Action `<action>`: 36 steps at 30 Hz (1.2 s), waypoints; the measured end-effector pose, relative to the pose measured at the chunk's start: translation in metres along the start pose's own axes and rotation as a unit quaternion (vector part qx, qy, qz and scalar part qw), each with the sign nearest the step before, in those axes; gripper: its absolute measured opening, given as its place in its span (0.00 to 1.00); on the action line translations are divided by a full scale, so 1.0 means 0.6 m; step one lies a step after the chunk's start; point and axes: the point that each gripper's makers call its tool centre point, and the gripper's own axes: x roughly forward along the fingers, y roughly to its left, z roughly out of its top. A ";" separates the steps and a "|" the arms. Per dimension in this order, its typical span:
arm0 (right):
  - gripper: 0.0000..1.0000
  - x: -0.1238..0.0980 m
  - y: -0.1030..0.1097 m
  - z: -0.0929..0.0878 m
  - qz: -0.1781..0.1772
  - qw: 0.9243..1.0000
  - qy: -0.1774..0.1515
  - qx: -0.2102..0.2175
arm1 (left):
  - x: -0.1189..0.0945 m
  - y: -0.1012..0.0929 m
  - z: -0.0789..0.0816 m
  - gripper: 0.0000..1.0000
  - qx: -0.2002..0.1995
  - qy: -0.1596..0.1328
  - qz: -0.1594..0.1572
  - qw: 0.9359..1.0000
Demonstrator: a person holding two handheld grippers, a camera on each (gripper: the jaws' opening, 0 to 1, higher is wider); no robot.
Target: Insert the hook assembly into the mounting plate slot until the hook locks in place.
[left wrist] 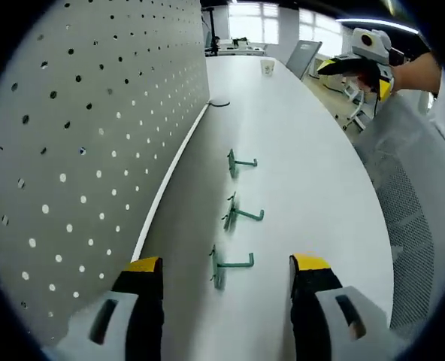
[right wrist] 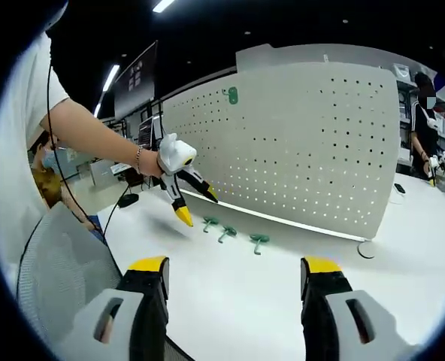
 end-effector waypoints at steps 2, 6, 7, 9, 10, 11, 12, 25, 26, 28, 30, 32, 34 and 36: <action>0.70 -0.001 -0.001 0.001 -0.001 1.000 0.000 -0.001 | 0.004 -0.002 -0.001 0.70 -0.001 0.003 -0.003 1.000; 0.70 -0.003 -0.003 0.001 -0.002 1.000 0.001 -0.001 | 0.012 -0.006 -0.004 0.70 -0.001 0.009 -0.011 1.000; 0.70 -0.003 -0.004 0.000 -0.003 1.000 0.003 -0.001 | 0.014 -0.007 -0.005 0.70 0.000 0.011 -0.013 1.000; 0.70 -0.005 -0.004 0.000 -0.004 1.000 0.003 0.000 | 0.019 -0.010 -0.008 0.70 -0.001 0.015 -0.018 1.000; 0.70 -0.005 -0.005 0.000 -0.004 1.000 0.004 0.001 | 0.021 -0.011 -0.008 0.70 0.000 0.016 -0.018 1.000; 0.70 -0.006 -0.005 -0.001 -0.005 1.000 0.006 0.001 | 0.022 -0.011 -0.008 0.69 0.004 0.017 -0.019 1.000; 0.70 -0.006 -0.006 0.000 -0.006 1.000 0.005 0.001 | 0.023 -0.012 -0.008 0.69 0.003 0.018 -0.020 1.000; 0.70 -0.007 -0.006 -0.001 -0.006 1.000 0.015 -0.005 | 0.037 -0.011 -0.032 0.68 -0.008 0.043 -0.033 0.999; 0.70 -0.007 -0.007 -0.001 -0.006 1.000 0.016 -0.006 | 0.039 -0.010 -0.032 0.68 -0.008 0.044 -0.034 0.998; 0.70 -0.008 -0.006 -0.001 -0.006 1.000 0.017 -0.007 | 0.042 -0.010 -0.035 0.68 -0.007 0.049 -0.036 0.998; 0.70 -0.010 -0.007 -0.002 -0.007 1.000 0.018 -0.007 | 0.044 -0.012 -0.036 0.68 -0.005 0.054 -0.038 0.998; 0.70 -0.011 -0.007 -0.003 -0.009 1.000 0.018 -0.006 | 0.044 -0.010 -0.032 0.68 -0.003 0.051 -0.037 0.998; 0.69 -0.013 -0.006 -0.006 -0.009 1.000 0.020 -0.005 | 0.044 -0.008 -0.031 0.66 -0.005 0.052 -0.036 0.998; 0.69 -0.014 -0.006 -0.010 -0.009 1.000 0.021 -0.004 | 0.045 -0.005 -0.032 0.64 0.000 0.054 -0.033 0.998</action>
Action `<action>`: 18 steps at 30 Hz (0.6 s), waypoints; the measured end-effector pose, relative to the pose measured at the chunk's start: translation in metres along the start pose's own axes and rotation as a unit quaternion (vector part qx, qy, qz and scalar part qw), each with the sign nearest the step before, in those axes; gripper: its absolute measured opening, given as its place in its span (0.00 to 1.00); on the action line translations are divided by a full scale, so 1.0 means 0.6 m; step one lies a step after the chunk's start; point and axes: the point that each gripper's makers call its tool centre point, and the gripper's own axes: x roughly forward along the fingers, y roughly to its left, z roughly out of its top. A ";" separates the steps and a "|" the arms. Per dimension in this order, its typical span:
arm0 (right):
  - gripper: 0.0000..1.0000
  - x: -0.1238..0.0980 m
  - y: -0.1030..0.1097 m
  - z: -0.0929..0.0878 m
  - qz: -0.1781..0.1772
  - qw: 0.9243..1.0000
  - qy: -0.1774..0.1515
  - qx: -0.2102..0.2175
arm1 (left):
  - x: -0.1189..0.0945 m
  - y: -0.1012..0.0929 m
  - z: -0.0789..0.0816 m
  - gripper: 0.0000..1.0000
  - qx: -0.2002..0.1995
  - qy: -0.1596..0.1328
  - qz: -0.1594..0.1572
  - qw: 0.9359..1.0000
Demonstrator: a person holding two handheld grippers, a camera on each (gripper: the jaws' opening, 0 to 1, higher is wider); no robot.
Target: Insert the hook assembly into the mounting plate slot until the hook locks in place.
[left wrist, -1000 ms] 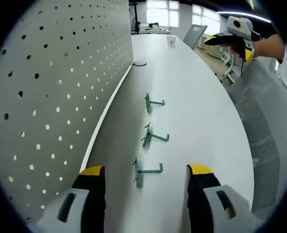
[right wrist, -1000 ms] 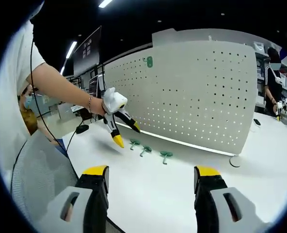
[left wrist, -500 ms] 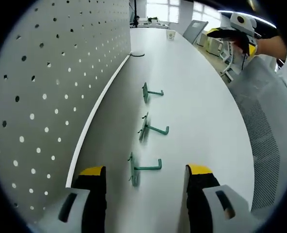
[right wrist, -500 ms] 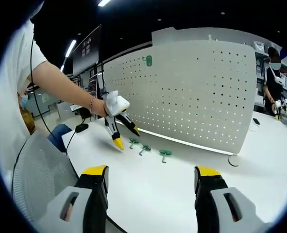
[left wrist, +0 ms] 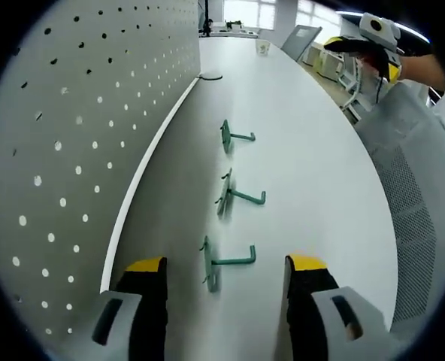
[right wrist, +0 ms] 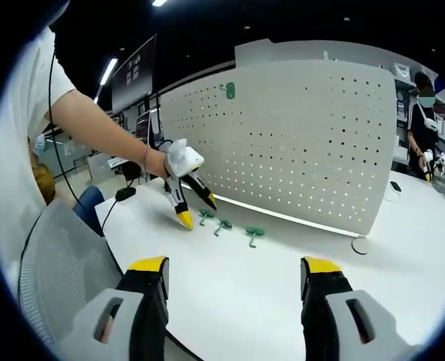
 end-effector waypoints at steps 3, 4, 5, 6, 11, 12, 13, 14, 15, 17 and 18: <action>0.69 -0.002 0.000 -0.002 -0.002 1.000 0.000 0.004 | 0.002 0.003 -0.001 0.63 0.004 0.000 0.004 1.000; 0.69 -0.002 0.000 -0.003 -0.002 1.000 0.000 0.005 | 0.001 0.003 -0.001 0.63 0.005 0.000 0.004 1.000; 0.69 -0.002 -0.001 -0.003 -0.002 1.000 0.001 0.005 | 0.001 0.003 0.000 0.63 0.005 0.000 0.004 1.000; 0.68 -0.002 -0.001 -0.004 -0.003 1.000 0.000 0.005 | 0.001 0.003 -0.001 0.63 0.006 0.000 0.004 1.000; 0.68 -0.001 -0.001 -0.003 -0.003 1.000 0.000 0.007 | 0.000 0.003 -0.001 0.62 0.007 -0.003 0.003 1.000; 0.68 -0.001 -0.001 -0.003 -0.003 1.000 0.000 0.007 | -0.001 0.002 -0.001 0.61 0.007 -0.003 0.003 1.000; 0.68 -0.001 -0.001 -0.003 -0.003 1.000 0.000 0.007 | -0.001 0.002 -0.001 0.60 0.007 -0.003 0.003 1.000; 0.68 -0.001 0.000 -0.003 -0.003 1.000 0.000 0.008 | -0.002 0.003 -0.002 0.59 0.006 -0.002 0.004 1.000; 0.67 -0.001 -0.001 -0.004 -0.003 1.000 0.000 0.008 | -0.002 0.004 -0.002 0.56 0.004 -0.002 0.004 1.000; 0.67 -0.001 -0.001 -0.004 -0.004 1.000 0.000 0.009 | -0.004 0.006 -0.003 0.52 0.001 0.000 0.007 1.000; 0.67 -0.001 -0.001 -0.004 -0.004 1.000 0.000 0.010 | -0.005 0.008 -0.004 0.50 -0.001 0.000 0.008 1.000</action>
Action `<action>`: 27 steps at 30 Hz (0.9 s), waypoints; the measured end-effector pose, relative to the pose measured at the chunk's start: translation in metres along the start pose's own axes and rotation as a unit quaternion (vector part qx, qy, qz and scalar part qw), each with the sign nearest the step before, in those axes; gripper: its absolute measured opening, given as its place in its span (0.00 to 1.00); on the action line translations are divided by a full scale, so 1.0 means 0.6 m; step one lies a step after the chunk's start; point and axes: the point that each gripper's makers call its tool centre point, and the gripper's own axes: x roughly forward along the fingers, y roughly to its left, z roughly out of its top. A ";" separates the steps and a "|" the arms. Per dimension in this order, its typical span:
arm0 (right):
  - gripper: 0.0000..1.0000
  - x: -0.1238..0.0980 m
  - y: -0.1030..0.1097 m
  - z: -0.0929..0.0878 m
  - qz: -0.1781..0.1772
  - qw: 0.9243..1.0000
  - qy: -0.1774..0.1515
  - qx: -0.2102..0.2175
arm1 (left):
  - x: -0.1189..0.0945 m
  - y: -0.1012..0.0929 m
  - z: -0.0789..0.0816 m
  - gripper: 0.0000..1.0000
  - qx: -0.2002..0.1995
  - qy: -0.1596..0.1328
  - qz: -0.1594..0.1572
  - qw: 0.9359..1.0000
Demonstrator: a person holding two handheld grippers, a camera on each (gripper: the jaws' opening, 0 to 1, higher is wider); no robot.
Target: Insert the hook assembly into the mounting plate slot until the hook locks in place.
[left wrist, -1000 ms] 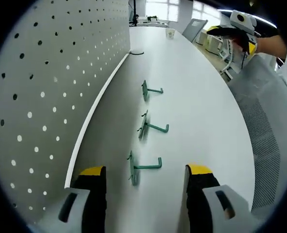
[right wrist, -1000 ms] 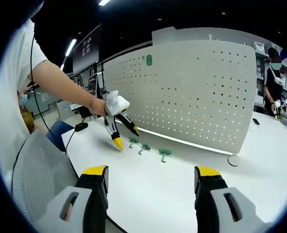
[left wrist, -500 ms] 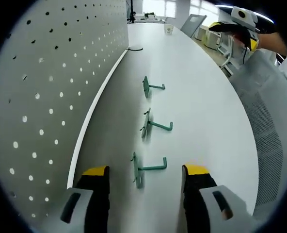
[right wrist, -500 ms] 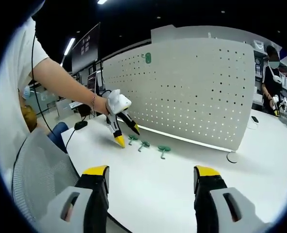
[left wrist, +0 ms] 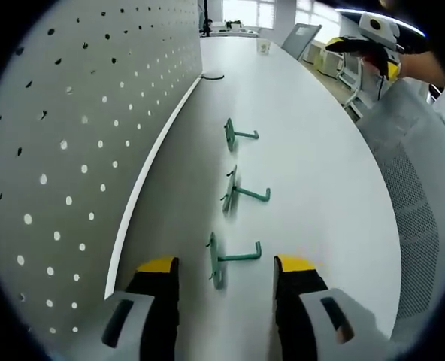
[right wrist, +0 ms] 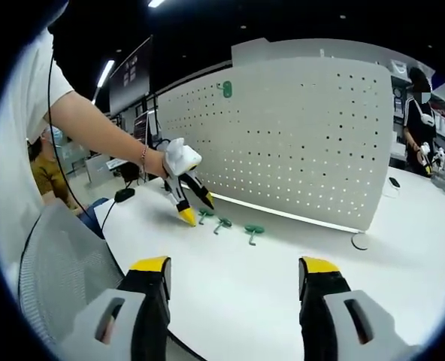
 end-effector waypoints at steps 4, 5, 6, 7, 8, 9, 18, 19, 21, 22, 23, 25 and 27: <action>0.66 -0.001 -0.001 -0.001 -0.001 1.000 0.000 0.001 | 0.001 0.004 -0.001 0.45 -0.009 -0.004 0.006 1.000; 0.66 -0.001 -0.001 -0.001 -0.001 1.000 -0.001 0.002 | 0.000 0.005 -0.001 0.44 -0.010 -0.005 0.006 1.000; 0.66 -0.001 -0.001 0.000 0.000 1.000 -0.002 0.003 | -0.002 0.005 0.000 0.42 -0.014 -0.008 0.009 1.000; 0.65 -0.001 -0.001 0.000 0.000 1.000 -0.003 0.003 | -0.003 0.006 0.000 0.40 -0.017 -0.008 0.012 1.000; 0.65 -0.002 -0.001 0.000 -0.001 1.000 -0.003 0.003 | -0.002 0.008 -0.001 0.39 -0.021 -0.009 0.015 1.000; 0.65 -0.002 -0.001 -0.001 -0.001 1.000 -0.002 0.004 | -0.002 0.008 -0.001 0.38 -0.023 -0.010 0.016 1.000; 0.64 -0.004 -0.003 -0.004 -0.003 1.000 -0.002 0.008 | -0.004 0.014 -0.004 0.25 -0.031 -0.012 0.029 0.999; 0.64 -0.004 -0.002 -0.004 -0.003 1.000 -0.002 0.008 | -0.005 0.015 -0.005 0.24 -0.031 -0.011 0.030 0.999; 0.63 -0.004 -0.002 -0.004 -0.003 1.000 -0.002 0.010 | -0.005 0.015 -0.005 0.23 -0.033 -0.010 0.032 0.999; 0.63 -0.004 -0.002 -0.004 -0.003 1.000 -0.003 0.010 | -0.005 0.015 -0.006 0.23 -0.034 -0.010 0.033 0.999; 0.63 -0.004 -0.001 -0.004 -0.003 1.000 -0.003 0.010 | -0.005 0.015 -0.006 0.22 -0.033 -0.011 0.034 0.999; 0.63 -0.004 -0.001 -0.004 -0.002 1.000 -0.003 0.010 | -0.006 0.016 -0.006 0.20 -0.032 -0.012 0.037 0.999; 0.63 -0.004 -0.001 -0.005 -0.002 1.000 -0.002 0.011 | -0.006 0.017 -0.006 0.18 -0.038 -0.014 0.042 0.998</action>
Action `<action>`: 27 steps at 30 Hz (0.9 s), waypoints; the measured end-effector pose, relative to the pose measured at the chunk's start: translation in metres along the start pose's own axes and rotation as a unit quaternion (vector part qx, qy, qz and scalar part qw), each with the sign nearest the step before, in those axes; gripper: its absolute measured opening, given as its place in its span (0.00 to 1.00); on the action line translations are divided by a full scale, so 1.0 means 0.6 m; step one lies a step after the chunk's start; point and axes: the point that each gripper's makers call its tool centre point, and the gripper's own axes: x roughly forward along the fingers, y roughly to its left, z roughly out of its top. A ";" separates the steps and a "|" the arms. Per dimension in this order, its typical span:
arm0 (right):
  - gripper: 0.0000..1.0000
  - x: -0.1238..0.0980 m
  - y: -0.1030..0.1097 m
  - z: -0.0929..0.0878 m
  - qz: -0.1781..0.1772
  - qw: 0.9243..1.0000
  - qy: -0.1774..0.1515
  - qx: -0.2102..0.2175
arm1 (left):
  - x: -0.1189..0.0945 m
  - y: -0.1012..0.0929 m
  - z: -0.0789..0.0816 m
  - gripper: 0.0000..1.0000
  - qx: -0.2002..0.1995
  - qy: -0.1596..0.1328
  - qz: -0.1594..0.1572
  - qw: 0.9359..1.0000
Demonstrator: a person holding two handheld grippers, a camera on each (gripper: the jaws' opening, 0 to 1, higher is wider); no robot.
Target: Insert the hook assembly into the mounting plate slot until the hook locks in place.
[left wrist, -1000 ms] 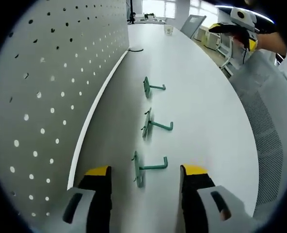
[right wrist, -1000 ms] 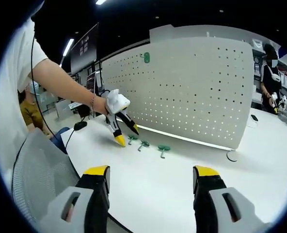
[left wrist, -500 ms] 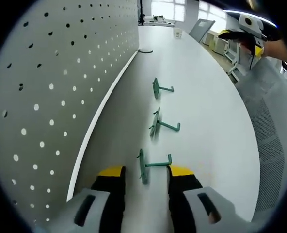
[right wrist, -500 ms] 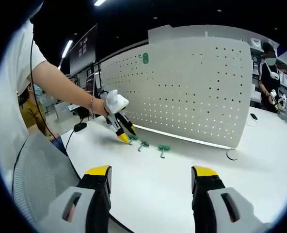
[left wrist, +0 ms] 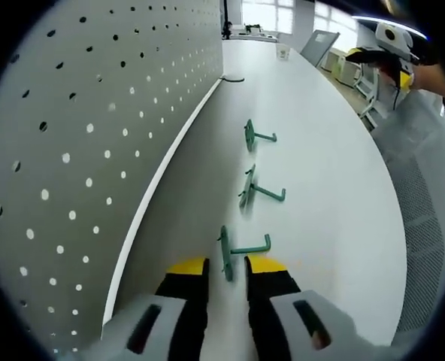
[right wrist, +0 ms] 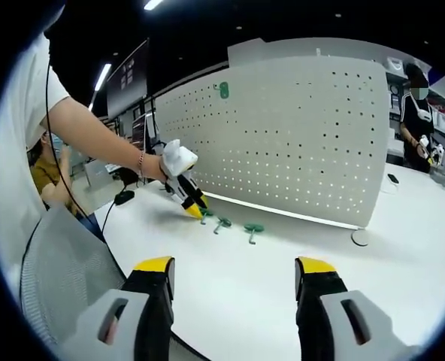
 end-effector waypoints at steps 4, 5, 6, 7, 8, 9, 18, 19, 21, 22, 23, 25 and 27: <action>0.63 -0.001 0.001 0.000 0.000 1.000 0.001 0.000 | -0.003 0.002 -0.002 0.11 -0.001 0.002 0.008 1.000; 0.63 -0.001 0.001 -0.001 0.000 1.000 0.001 0.000 | -0.003 0.003 -0.003 0.08 0.002 0.004 0.011 1.000; 0.63 -0.001 0.000 0.000 -0.001 1.000 0.000 0.000 | -0.003 0.005 -0.003 0.07 0.002 0.004 0.013 1.000; 0.63 -0.001 0.000 -0.001 -0.001 1.000 0.000 0.001 | -0.003 0.005 -0.004 0.06 0.001 0.005 0.012 1.000; 0.63 -0.001 0.000 0.000 -0.001 1.000 0.000 0.002 | -0.003 0.005 -0.004 0.06 0.001 0.005 0.013 1.000; 0.62 -0.001 0.000 -0.001 -0.001 1.000 0.001 0.001 | -0.003 0.006 -0.004 0.05 0.002 0.005 0.013 1.000; 0.62 0.000 0.001 -0.002 -0.001 1.000 0.001 0.000 | -0.003 0.008 -0.005 0.04 0.005 0.008 0.016 1.000; 0.62 -0.001 0.001 -0.001 -0.001 1.000 0.001 0.000 | -0.002 0.008 -0.005 0.04 0.005 0.008 0.016 1.000; 0.62 -0.001 0.000 -0.001 -0.001 1.000 0.001 0.001 | -0.002 0.007 -0.005 0.04 0.007 0.008 0.016 1.000; 0.62 -0.001 0.000 -0.002 -0.001 1.000 0.001 0.000 | -0.003 0.007 -0.005 0.04 0.008 0.009 0.017 1.000; 0.62 -0.001 0.000 -0.002 -0.001 1.000 0.002 0.000 | -0.003 0.007 -0.004 0.04 0.010 0.009 0.017 1.000; 0.62 -0.001 0.000 -0.002 -0.001 1.000 0.002 0.000 | -0.003 0.007 -0.004 0.04 0.014 0.008 0.019 1.000; 0.62 -0.001 0.000 -0.002 -0.001 1.000 0.002 0.001 | -0.001 0.009 -0.006 0.03 0.019 0.003 0.021 1.000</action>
